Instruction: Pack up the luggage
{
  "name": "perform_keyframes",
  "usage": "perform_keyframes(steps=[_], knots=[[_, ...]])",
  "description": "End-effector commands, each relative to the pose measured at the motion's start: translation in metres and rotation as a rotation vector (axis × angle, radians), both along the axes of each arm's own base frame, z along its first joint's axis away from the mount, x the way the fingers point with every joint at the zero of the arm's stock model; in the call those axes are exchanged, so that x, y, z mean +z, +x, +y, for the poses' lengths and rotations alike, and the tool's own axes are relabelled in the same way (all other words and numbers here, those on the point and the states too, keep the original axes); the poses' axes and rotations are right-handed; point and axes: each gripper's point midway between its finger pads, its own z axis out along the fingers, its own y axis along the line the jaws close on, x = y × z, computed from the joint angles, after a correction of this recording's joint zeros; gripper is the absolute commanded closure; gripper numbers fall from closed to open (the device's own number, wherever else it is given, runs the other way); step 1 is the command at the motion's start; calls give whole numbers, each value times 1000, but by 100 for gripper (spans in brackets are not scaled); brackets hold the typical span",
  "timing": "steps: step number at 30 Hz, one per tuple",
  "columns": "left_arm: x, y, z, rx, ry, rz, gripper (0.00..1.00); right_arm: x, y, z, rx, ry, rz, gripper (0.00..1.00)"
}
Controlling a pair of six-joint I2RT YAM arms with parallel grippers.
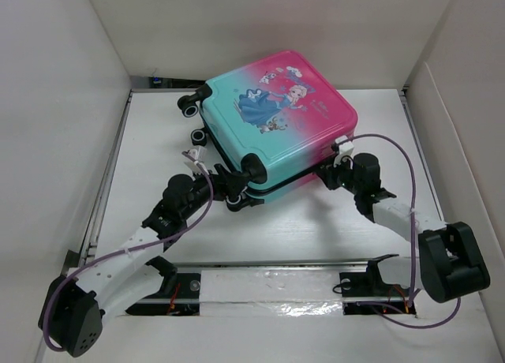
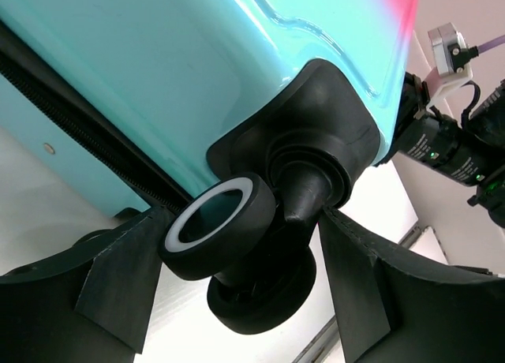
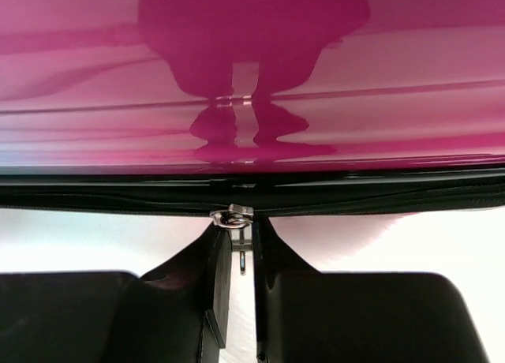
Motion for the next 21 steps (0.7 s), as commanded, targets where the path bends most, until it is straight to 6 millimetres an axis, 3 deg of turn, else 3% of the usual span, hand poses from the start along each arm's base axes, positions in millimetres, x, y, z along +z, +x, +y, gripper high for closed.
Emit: perform_keyframes(steps=[1, 5, 6, 8, 9, 12, 13, 14, 15, 16, 18, 20, 21], knots=[[31, 10, -11, -24, -56, -105, 42, 29, -7, 26, 61, 56, -116, 100], [42, 13, -18, -49, -91, -126, 74, 28, -35, 58, 111, 54, -97, 100], [48, 14, -20, -56, -108, -141, 86, 29, -54, 83, 172, 88, -73, 100], [53, 16, -25, -65, -131, -139, 95, 33, -74, 112, 234, 105, -69, 100], [59, 16, -26, -71, -146, -152, 100, 34, -106, 146, 332, 123, -46, 100], [68, 18, -30, -79, -181, -158, 100, 38, -145, 202, 429, 150, -18, 100], [71, 20, -32, -80, -186, -158, 100, 44, -178, 230, 513, 175, -24, 100], [73, 20, -32, -81, -190, -156, 100, 60, -190, 251, 554, 212, -36, 100], [74, 19, -33, -87, -192, -156, 100, 49, -203, 268, 588, 206, -4, 100], [75, 19, -34, -89, -193, -157, 100, 50, -223, 283, 616, 211, -8, 100], [77, 19, -32, -80, -191, -154, 100, 55, -230, 308, 615, 248, -18, 100], [80, 18, -30, -74, -190, -156, 100, 61, -225, 318, 567, 310, -41, 100], [78, 19, -30, -69, -184, -152, 100, 51, -221, 313, 533, 322, -36, 100]])
